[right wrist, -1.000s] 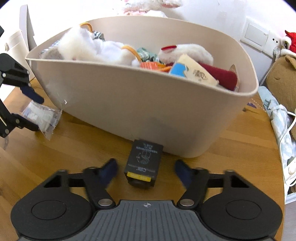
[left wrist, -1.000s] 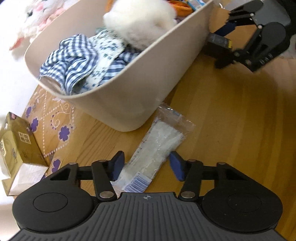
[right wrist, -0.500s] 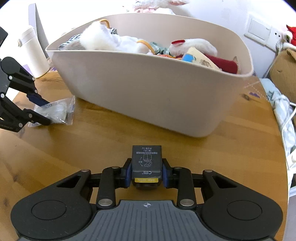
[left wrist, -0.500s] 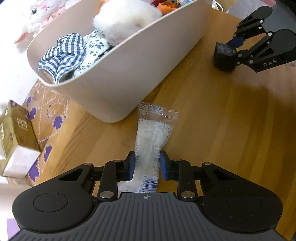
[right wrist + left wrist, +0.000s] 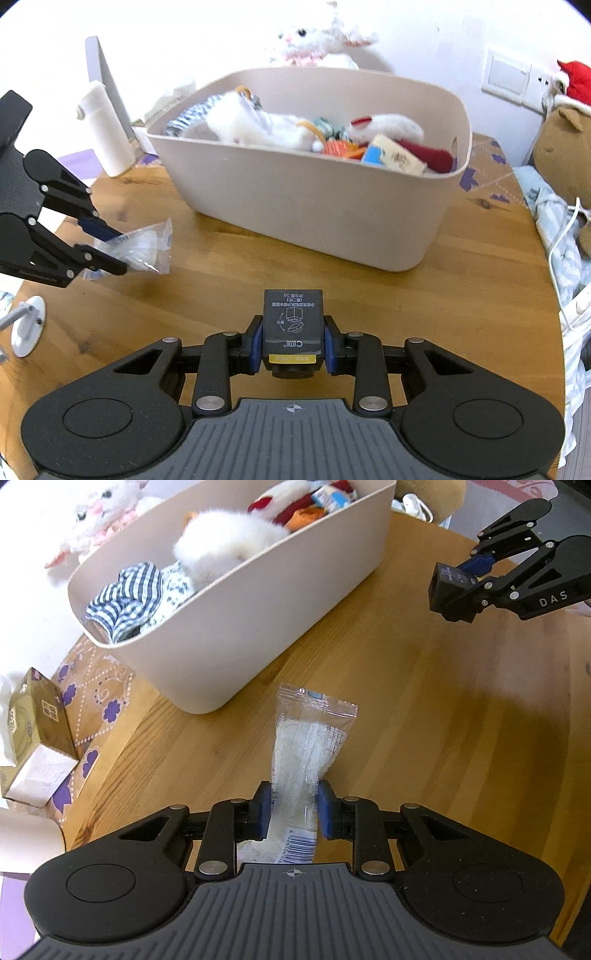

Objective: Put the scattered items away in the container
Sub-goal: 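Lift the packet and black box and carry them over the basket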

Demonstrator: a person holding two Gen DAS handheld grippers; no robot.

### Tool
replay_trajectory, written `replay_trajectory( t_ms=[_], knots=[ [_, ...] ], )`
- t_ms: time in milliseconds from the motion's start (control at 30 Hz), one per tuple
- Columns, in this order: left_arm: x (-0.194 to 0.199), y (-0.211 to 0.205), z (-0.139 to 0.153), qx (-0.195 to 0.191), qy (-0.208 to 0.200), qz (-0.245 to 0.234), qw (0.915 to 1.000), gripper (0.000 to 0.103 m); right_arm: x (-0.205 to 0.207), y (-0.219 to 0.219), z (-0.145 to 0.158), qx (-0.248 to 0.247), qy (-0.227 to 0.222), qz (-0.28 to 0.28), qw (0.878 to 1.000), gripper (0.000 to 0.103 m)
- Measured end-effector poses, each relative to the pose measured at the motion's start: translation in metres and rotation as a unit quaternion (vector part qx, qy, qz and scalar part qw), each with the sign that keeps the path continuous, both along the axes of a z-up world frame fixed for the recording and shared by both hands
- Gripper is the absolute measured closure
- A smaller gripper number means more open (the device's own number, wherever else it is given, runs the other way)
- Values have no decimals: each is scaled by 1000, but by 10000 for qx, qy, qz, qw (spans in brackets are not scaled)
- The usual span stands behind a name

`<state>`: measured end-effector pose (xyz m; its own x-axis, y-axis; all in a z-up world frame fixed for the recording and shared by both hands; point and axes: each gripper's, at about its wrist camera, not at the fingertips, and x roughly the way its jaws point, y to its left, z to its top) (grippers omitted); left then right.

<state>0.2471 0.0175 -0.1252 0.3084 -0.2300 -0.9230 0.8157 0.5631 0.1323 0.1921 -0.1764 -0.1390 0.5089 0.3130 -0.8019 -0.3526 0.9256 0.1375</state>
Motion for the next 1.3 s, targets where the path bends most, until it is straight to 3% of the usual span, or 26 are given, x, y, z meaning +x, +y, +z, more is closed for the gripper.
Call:
replay_trajectory(
  t_ms=[200,667,1033,1300],
  knots=[
    [-18,4,29,-155,-173,-93,9997,77,-15,-11,29,216,-172,10,9996,74],
    [-18,6,79,-481,-653,-40,9967,78,-29,-35,92,421,-774,74,9961,74],
    [0,-10,118,-809,-1098,27,9907,78,-6,-48,131,441,-1199,76,9918,74],
    [30,-22,140,-1109,-1355,340,9840,78,28,-44,155,242,-1488,311,9881,74]
  ],
)
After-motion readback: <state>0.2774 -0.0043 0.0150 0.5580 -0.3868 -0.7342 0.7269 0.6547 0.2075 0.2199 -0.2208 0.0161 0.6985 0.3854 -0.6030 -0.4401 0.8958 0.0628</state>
